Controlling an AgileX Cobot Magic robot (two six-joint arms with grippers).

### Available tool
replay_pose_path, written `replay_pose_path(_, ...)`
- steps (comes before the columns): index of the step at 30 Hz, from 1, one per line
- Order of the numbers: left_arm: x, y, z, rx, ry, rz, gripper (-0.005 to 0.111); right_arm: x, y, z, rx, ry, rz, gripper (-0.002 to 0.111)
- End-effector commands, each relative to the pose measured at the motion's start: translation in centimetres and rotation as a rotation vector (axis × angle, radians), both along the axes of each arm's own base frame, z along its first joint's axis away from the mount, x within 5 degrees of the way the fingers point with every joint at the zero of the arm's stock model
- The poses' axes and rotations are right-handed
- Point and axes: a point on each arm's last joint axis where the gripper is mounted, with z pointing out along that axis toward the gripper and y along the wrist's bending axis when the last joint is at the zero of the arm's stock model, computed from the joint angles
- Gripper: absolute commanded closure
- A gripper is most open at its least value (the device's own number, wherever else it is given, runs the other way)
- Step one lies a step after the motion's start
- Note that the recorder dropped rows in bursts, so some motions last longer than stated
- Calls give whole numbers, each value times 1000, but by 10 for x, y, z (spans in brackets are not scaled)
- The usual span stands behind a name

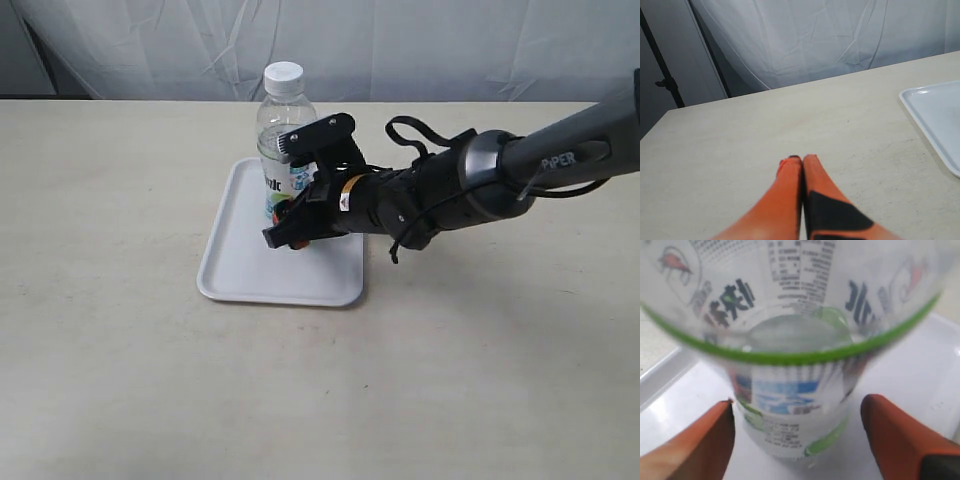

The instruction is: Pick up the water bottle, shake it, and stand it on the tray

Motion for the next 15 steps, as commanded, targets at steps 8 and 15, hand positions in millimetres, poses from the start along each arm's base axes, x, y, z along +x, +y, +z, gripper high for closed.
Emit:
replay_pose_path(8, 0, 0, -1, -8, 1, 0, 106, -13, -15, 7, -168, 160, -11, 40)
replay_pose_path(15, 0, 0, -1, -8, 1, 0, 106, -25, -29, 23, -293, 268, -14, 102)
